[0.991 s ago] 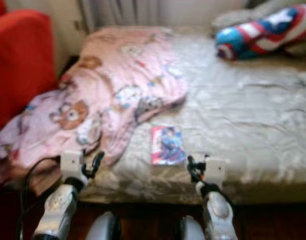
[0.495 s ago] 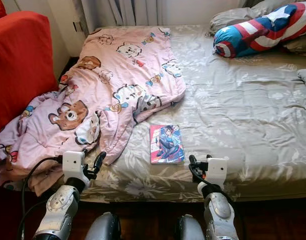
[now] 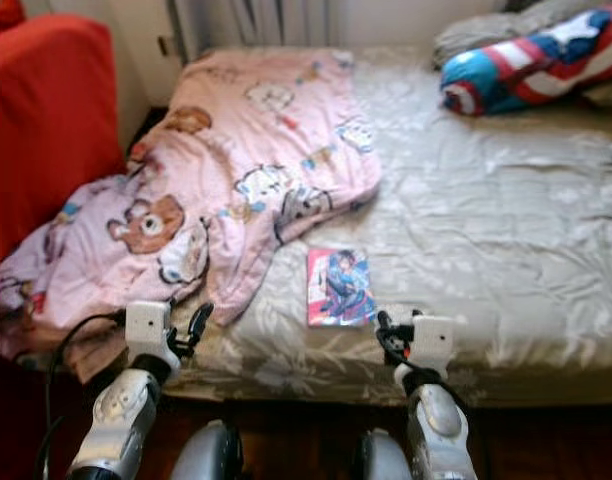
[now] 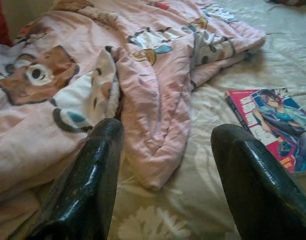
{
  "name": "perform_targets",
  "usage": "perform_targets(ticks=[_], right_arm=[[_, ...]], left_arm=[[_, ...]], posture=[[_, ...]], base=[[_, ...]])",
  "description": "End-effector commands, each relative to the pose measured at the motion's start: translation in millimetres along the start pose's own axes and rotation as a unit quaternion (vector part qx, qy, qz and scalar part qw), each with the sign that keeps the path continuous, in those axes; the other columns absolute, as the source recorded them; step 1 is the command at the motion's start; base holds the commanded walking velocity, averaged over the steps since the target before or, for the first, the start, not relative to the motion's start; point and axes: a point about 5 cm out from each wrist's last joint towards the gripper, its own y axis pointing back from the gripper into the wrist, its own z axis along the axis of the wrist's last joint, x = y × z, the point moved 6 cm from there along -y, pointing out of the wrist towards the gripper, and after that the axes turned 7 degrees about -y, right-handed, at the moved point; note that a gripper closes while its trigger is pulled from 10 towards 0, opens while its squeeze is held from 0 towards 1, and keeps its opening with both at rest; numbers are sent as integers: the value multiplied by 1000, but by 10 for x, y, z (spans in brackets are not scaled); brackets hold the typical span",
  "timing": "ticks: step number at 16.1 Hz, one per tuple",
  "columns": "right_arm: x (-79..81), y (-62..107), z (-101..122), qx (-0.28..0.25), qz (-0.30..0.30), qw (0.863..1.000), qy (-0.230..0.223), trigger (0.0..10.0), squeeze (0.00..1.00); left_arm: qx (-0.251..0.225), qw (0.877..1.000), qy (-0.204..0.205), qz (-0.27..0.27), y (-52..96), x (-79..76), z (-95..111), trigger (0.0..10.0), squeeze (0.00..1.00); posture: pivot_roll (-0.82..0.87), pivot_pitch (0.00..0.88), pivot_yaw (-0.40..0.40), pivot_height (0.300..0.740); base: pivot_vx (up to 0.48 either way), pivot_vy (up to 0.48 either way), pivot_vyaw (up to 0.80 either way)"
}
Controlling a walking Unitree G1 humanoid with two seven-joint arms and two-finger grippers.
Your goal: Clean up the room
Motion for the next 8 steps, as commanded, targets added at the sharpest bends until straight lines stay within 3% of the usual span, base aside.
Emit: perform_targets(ticks=[1, 8], right_arm=[[-22, 19, -1, -2, -5, 1000, -4, 10000, 0], [-12, 25, -3, -1, -4, 1000, -3, 10000, 0]], left_arm=[[8, 1000, 0, 0, 16, 3, -34, 10000, 0], [8, 1000, 0, 1, 17, 6, -33, 10000, 0]], posture=[[-9, 122, 8, 634], [-10, 127, 8, 634]], base=[[240, 0, 0], [264, 0, 0]])
